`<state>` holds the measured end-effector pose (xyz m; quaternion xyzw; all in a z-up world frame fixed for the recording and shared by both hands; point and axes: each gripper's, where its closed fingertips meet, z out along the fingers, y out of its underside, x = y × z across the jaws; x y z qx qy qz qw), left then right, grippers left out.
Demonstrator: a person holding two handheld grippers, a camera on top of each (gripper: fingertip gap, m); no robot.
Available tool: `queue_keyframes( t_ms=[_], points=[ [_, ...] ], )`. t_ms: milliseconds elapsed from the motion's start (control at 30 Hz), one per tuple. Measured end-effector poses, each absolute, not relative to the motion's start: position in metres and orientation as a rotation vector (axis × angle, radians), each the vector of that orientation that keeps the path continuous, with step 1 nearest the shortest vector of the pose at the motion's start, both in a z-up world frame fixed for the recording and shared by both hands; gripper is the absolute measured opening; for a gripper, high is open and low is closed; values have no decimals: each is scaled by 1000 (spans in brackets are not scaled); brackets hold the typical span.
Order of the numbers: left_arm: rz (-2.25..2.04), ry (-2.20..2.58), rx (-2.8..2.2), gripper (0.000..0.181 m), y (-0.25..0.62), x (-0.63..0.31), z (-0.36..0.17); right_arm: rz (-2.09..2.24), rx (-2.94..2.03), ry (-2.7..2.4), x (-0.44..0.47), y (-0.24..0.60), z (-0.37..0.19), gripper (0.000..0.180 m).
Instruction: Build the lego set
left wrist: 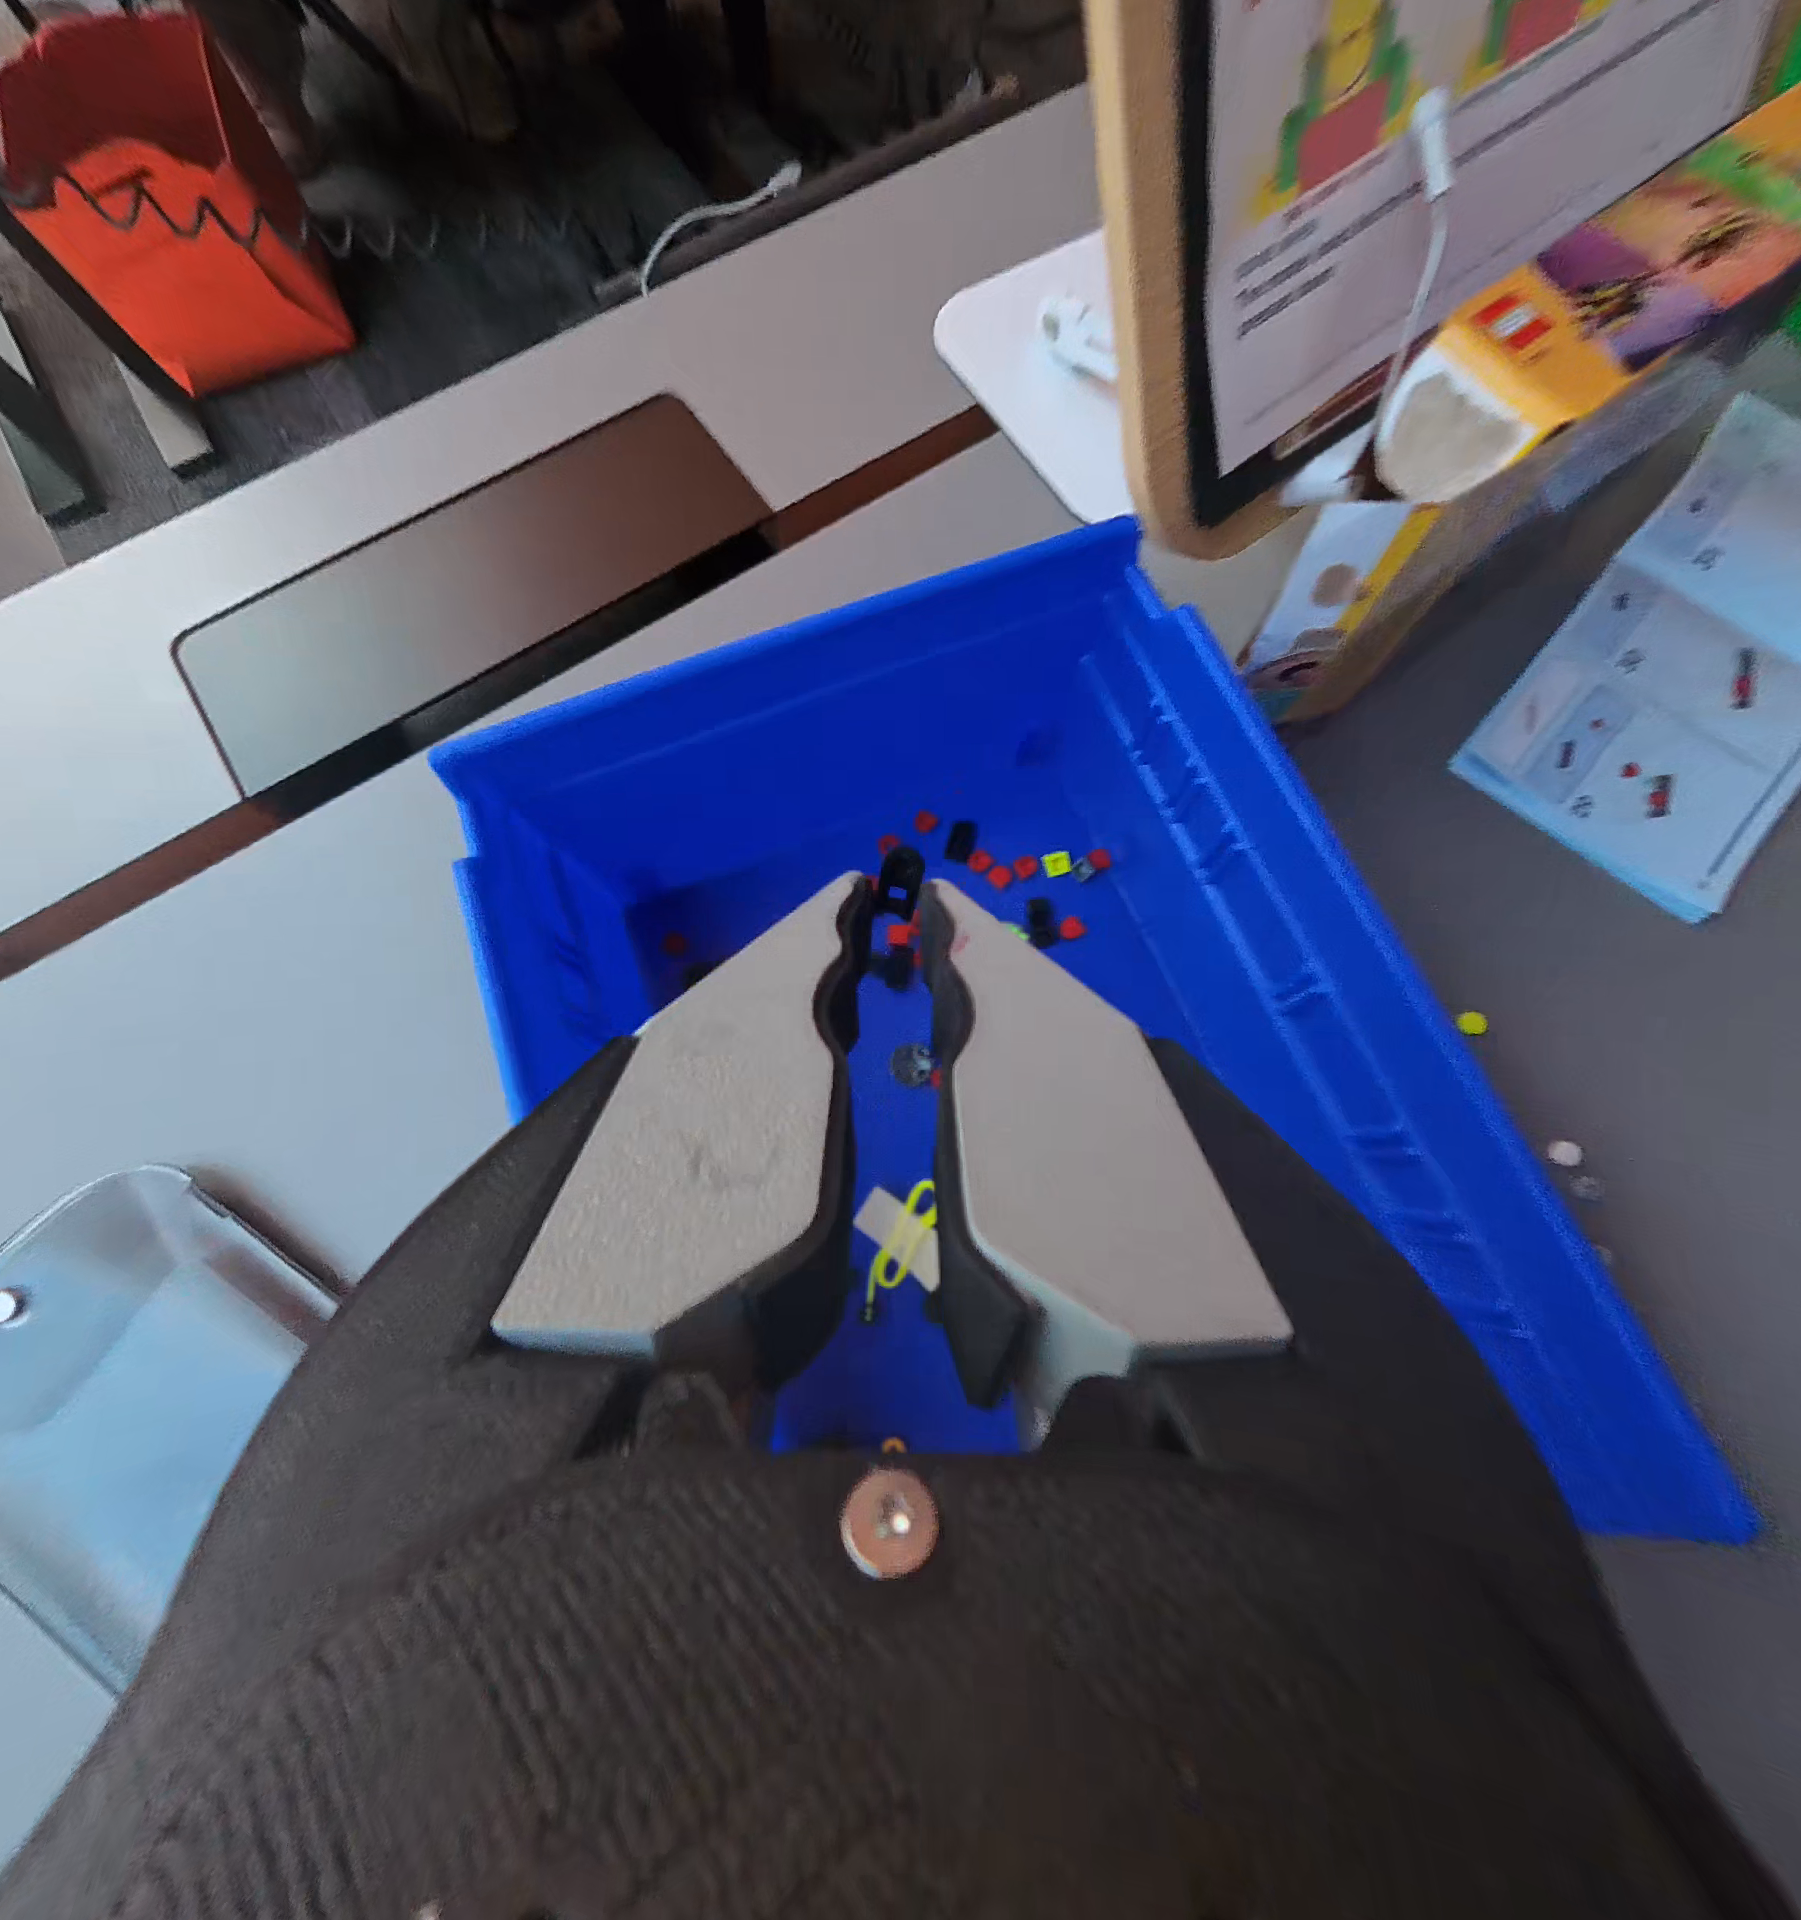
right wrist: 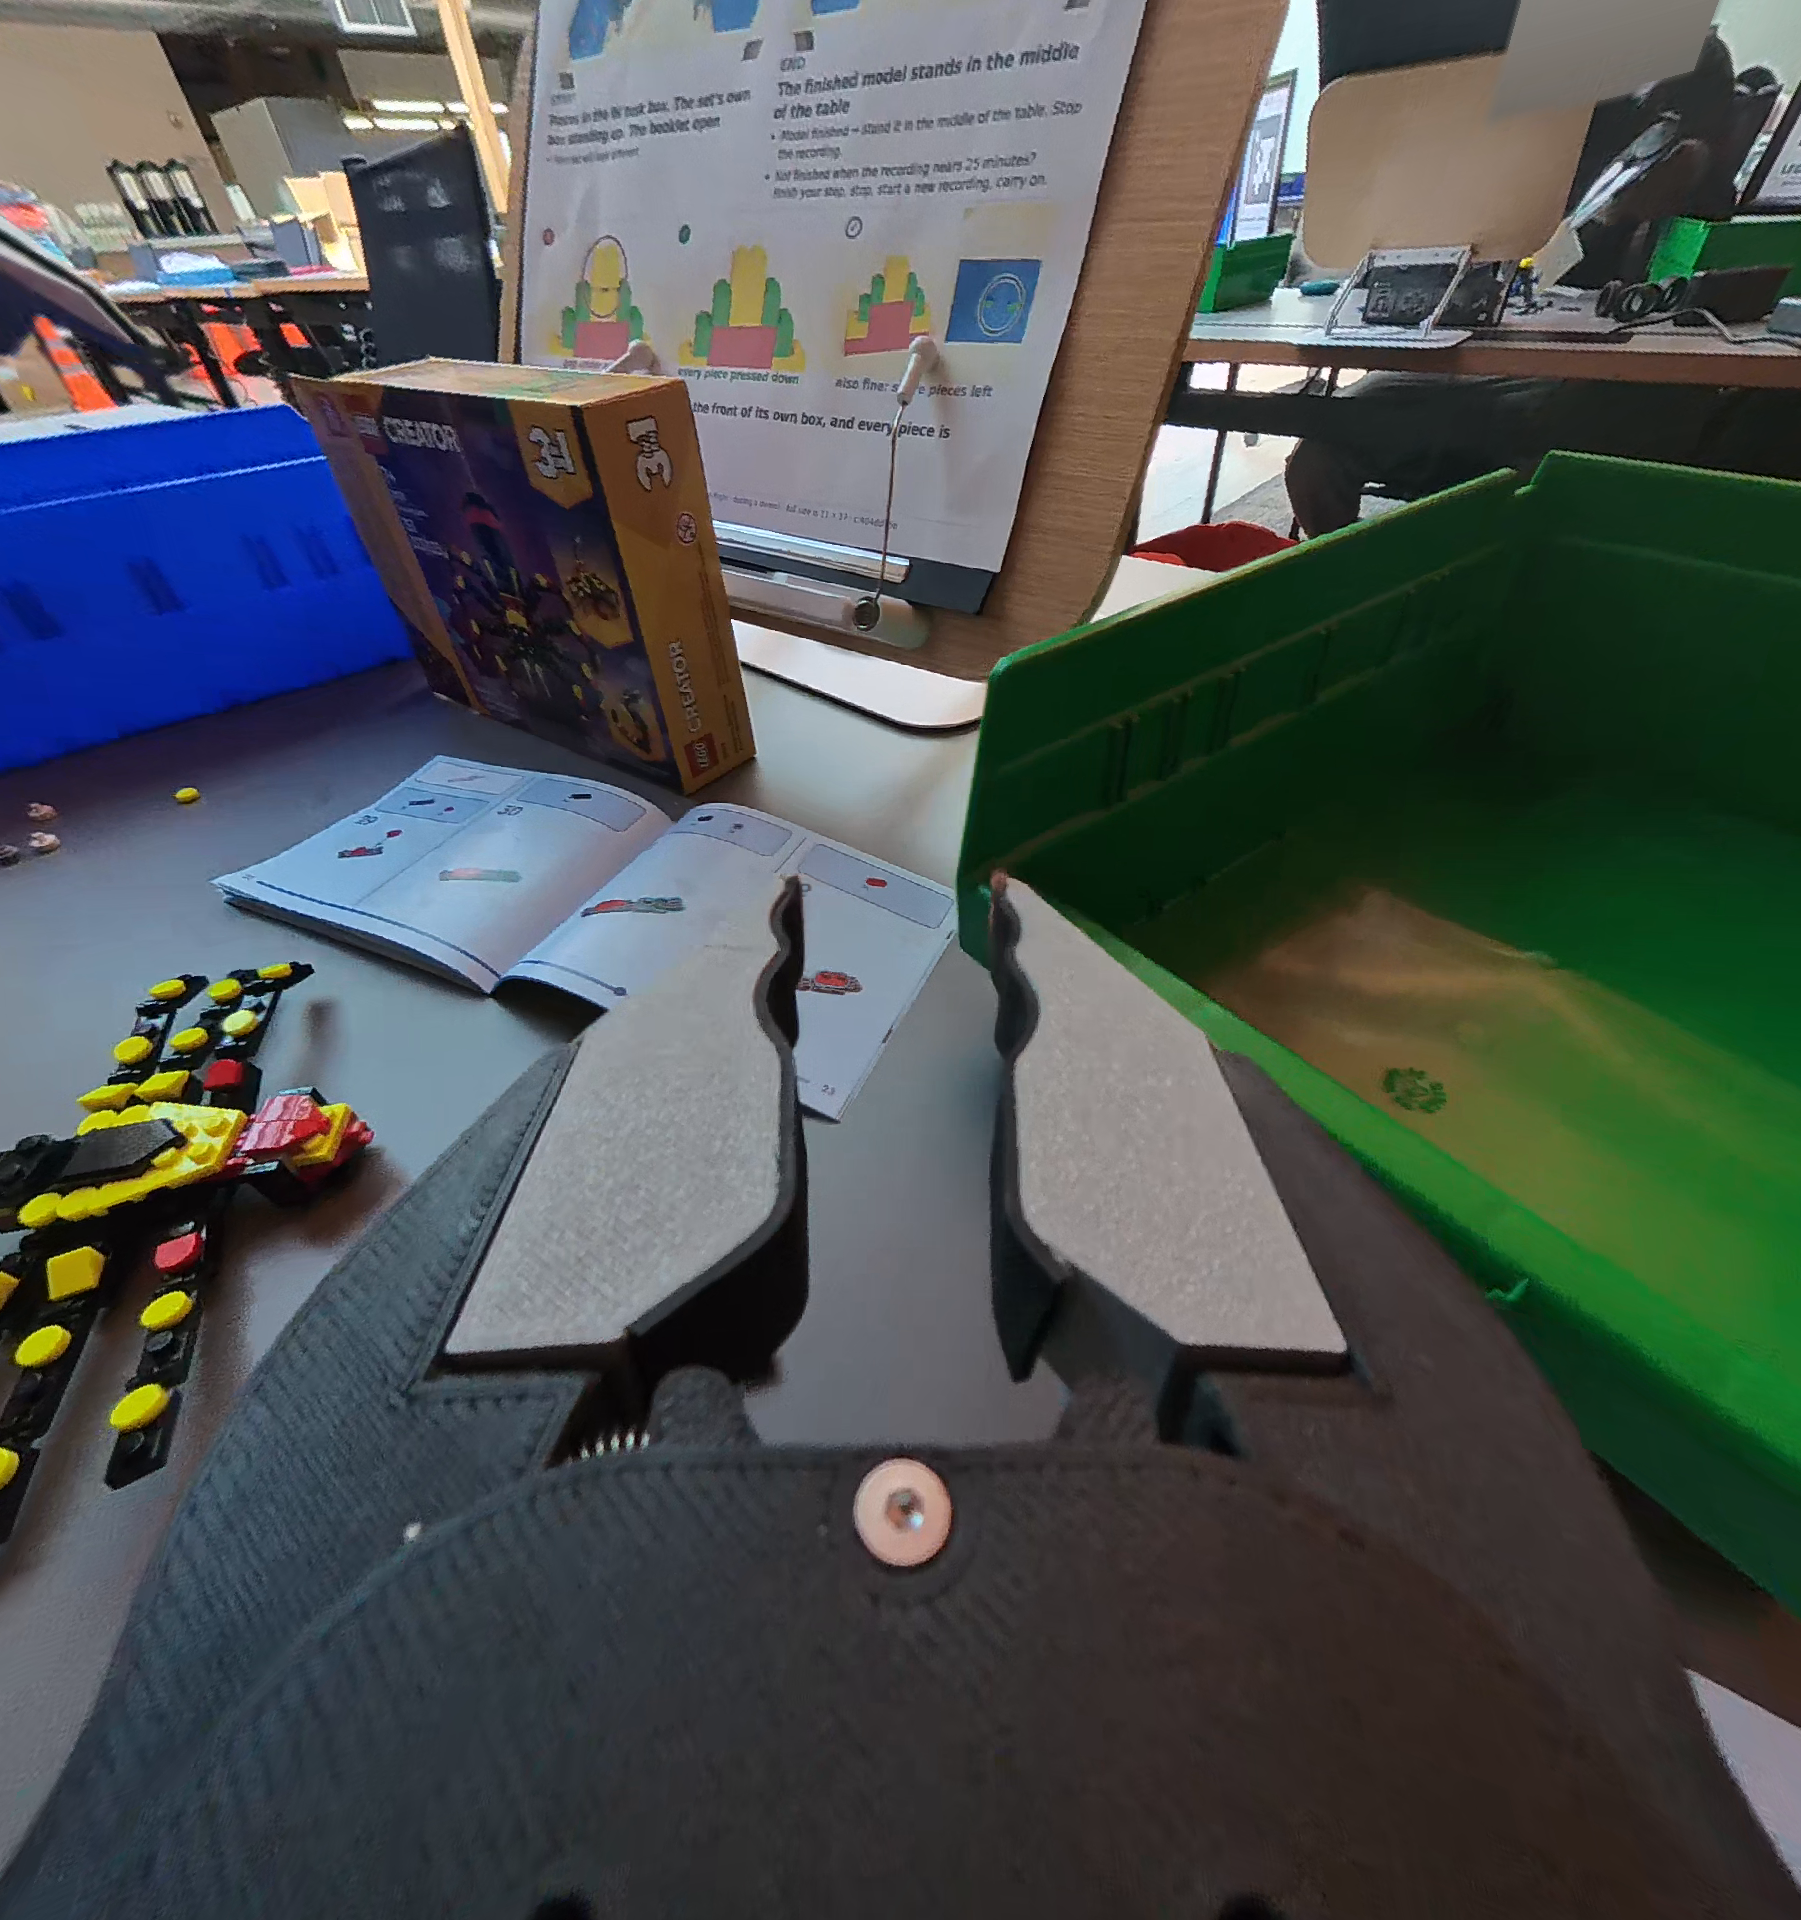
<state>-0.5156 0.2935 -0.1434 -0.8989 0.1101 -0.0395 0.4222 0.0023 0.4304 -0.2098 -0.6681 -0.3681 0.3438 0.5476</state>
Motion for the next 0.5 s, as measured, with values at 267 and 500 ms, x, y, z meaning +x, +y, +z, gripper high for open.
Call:
queue_keyframes(
  t_ms=[267, 500],
  points=[
    [-456, 376, -1904, 7, 224, -394, -104, 862, -1534, -919, -8, 412, -203, 33],
    [-906, 589, -1808, 6, 153, -261, -123, 860, -1482, -1029, -23, 390, -197, 34]
  ],
)
